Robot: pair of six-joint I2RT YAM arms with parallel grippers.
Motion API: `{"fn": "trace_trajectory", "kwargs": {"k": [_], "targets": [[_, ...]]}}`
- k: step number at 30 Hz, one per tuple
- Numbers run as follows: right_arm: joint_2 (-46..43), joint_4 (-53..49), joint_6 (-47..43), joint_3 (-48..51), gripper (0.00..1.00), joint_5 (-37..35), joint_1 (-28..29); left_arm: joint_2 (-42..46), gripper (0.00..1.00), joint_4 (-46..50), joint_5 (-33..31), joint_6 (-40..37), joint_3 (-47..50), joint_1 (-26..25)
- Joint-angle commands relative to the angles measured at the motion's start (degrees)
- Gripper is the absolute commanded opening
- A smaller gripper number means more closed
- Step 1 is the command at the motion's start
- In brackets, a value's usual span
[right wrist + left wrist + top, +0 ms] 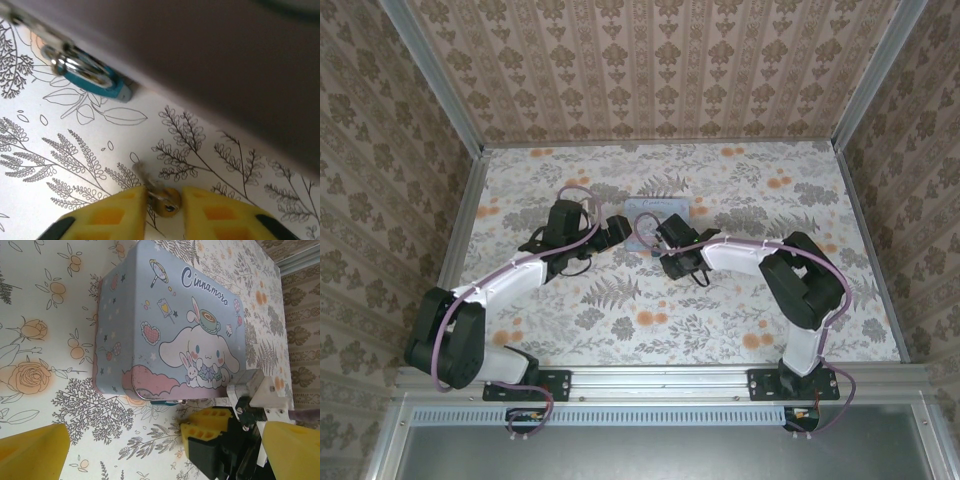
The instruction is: Unlock the padlock with the key
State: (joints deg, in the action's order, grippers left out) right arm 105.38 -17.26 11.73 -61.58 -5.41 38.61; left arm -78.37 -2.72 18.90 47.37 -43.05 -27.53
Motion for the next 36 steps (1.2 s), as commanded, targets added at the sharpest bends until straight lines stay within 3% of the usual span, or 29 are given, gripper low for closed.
{"fn": "trace_trajectory", "kwargs": {"k": [1,7,13,16,21,23,28,33,34,36], "targets": [[2.48,0.93,-0.06,-1.70,0.17,2.61,0.62,0.67,1.00,-0.27,0.88,-0.13,0.94,0.72],[-0.82,0.58,1.61,-0.46,0.00,4.32,0.58,1.61,1.00,-0.09,1.57,-0.35,1.72,1.06],[-6.25,2.28,4.92,3.28,0.00,10.35,0.47,2.82,1.00,0.41,2.85,-0.73,1.94,2.77],[-9.57,7.36,8.48,7.89,0.00,17.54,-0.92,3.18,1.00,-0.17,3.87,-1.56,1.96,2.83],[-12.87,27.34,19.42,18.46,0.00,35.73,-7.65,2.38,1.00,-1.20,6.30,-4.35,0.93,2.33],[-12.92,32.40,22.86,20.79,0.00,38.72,-9.46,2.34,1.00,-0.19,6.03,-6.13,0.13,1.72],[-12.70,30.53,22.71,21.59,0.00,39.52,-9.65,2.69,1.00,0.54,4.68,-6.96,-0.12,-0.06],[-14.90,21.68,19.09,20.79,0.00,35.77,-7.19,2.12,1.00,-0.06,4.36,-5.44,0.58,-0.60],[-15.13,19.50,18.25,20.31,0.02,34.50,-6.62,1.66,1.00,-0.46,5.00,-5.19,0.53,-0.60],[-15.34,14.97,16.19,18.90,0.20,31.30,-5.34,0.34,1.00,-1.19,6.20,-4.47,0.14,-0.76]]}}
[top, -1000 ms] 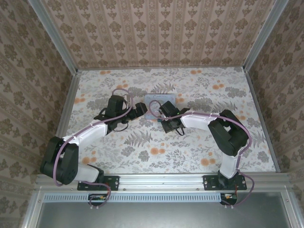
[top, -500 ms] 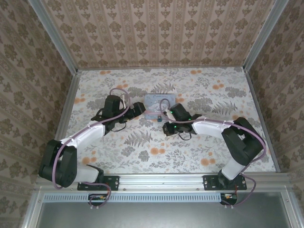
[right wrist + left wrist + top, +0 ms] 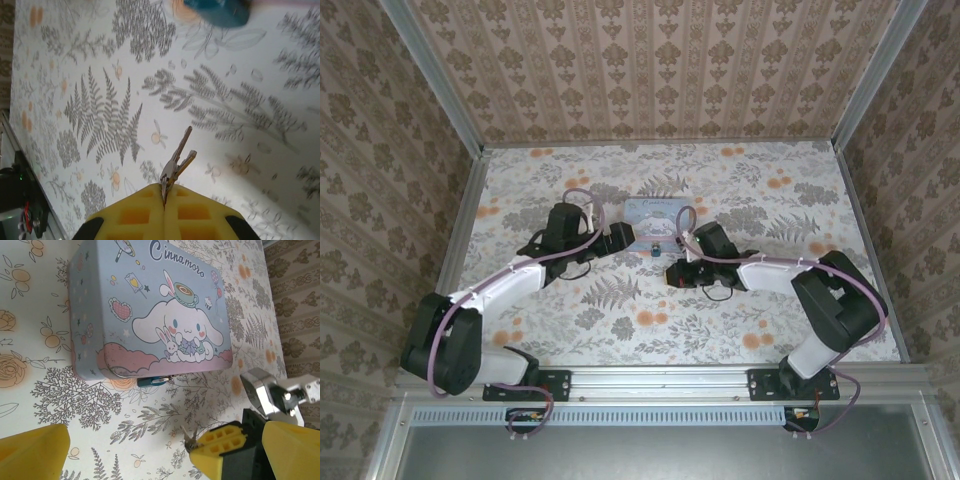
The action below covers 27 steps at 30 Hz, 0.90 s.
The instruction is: Unlock the padlock with the key
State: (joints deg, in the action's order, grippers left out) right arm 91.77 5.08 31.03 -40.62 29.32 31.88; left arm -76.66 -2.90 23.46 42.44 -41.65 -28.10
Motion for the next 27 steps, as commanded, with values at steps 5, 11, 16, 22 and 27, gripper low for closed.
{"fn": "trace_trajectory", "kwargs": {"k": [5,11,16,22,27], "targets": [[-2.22,-11.50,-4.65,-3.81,0.44,-8.97,3.08,-3.29,1.00,-2.03,1.75,2.32,-1.64,-0.56],[-4.65,-15.27,-5.08,-5.11,0.45,-17.09,5.15,-2.53,1.00,-1.52,0.05,3.34,-1.22,-0.56],[-4.10,-17.03,-5.74,-6.46,0.44,-20.98,8.19,-2.22,1.00,-1.92,-1.14,3.99,-0.72,-0.56],[-1.09,-18.69,-7.14,-8.89,0.41,-22.79,10.09,-2.61,1.00,-1.77,-1.34,4.23,-0.70,-0.56],[1.07,-18.39,-6.83,-10.25,0.42,-23.23,11.88,-2.18,1.00,-1.59,-1.75,4.15,-0.53,-0.56]]}}
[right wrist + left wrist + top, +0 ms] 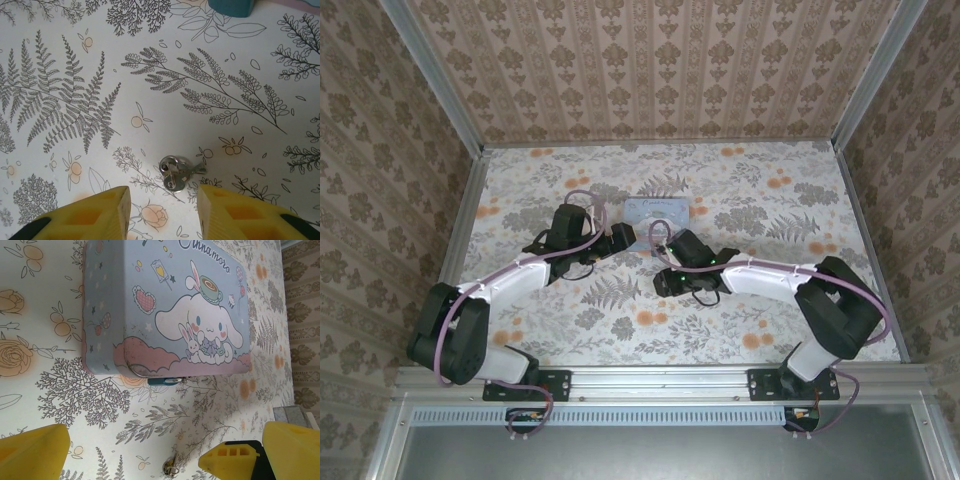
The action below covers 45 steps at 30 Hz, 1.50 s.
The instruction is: Unlock the padlock with the key
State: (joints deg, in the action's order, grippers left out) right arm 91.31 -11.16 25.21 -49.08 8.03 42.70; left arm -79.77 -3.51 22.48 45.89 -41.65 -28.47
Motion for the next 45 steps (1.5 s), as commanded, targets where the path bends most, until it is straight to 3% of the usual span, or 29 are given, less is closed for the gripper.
{"fn": "trace_trajectory", "kwargs": {"k": [1,19,22,26,31,39,45], "targets": [[1.96,-2.22,-1.03,-2.01,0.42,-2.16,1.36,0.99,1.00,-1.04,-0.77,0.69,-0.45,-0.18],[8.54,-3.07,-1.89,-5.60,0.33,-5.21,3.33,0.51,1.00,-1.70,-0.03,0.71,-0.28,0.22],[9.69,-3.66,-2.10,-6.58,0.22,-5.74,3.46,0.60,1.00,-1.72,0.15,0.74,-0.25,0.33],[8.75,-4.50,-2.05,-6.84,0.00,-5.86,3.49,0.67,1.00,-1.74,0.44,0.69,-0.28,0.44],[1.52,-2.24,-0.02,-5.21,0.00,-5.84,2.84,1.02,1.00,-1.63,0.77,0.85,-0.18,0.78],[-1.94,12.69,10.48,1.99,0.00,9.56,-2.84,0.86,1.00,-2.65,1.77,2.66,-0.10,0.79],[-0.79,14.76,12.03,4.27,0.00,9.57,-3.15,1.00,1.00,-2.91,2.21,3.29,0.12,0.78]]}}
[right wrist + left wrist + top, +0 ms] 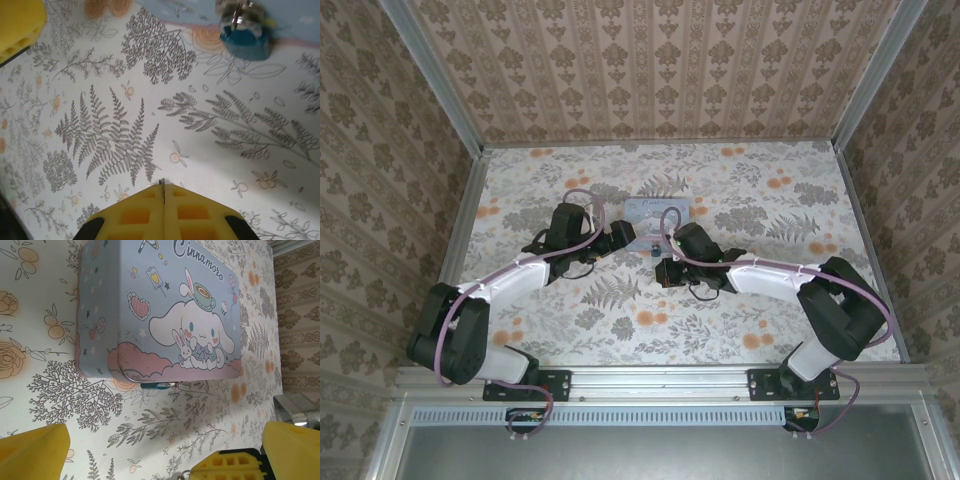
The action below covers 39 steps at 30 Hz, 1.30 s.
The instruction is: Unlock the padlock with the key
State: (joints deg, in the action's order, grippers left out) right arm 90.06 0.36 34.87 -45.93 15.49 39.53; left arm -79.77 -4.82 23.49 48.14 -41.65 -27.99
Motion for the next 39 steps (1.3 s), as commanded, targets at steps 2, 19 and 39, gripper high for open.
{"fn": "trace_trajectory", "kwargs": {"k": [2,19,39], "targets": [[2.11,3.66,2.66,1.68,0.00,1.37,0.02,0.93,1.00,-1.68,1.27,1.24,0.24,0.22],[8.49,4.66,2.50,1.85,0.00,-2.30,-1.00,-0.11,1.00,-4.59,2.61,6.44,3.56,-1.87],[-0.51,-0.17,6.16,4.47,0.53,-8.35,-0.52,-2.14,1.00,-5.55,1.92,7.95,3.61,-4.36]]}}
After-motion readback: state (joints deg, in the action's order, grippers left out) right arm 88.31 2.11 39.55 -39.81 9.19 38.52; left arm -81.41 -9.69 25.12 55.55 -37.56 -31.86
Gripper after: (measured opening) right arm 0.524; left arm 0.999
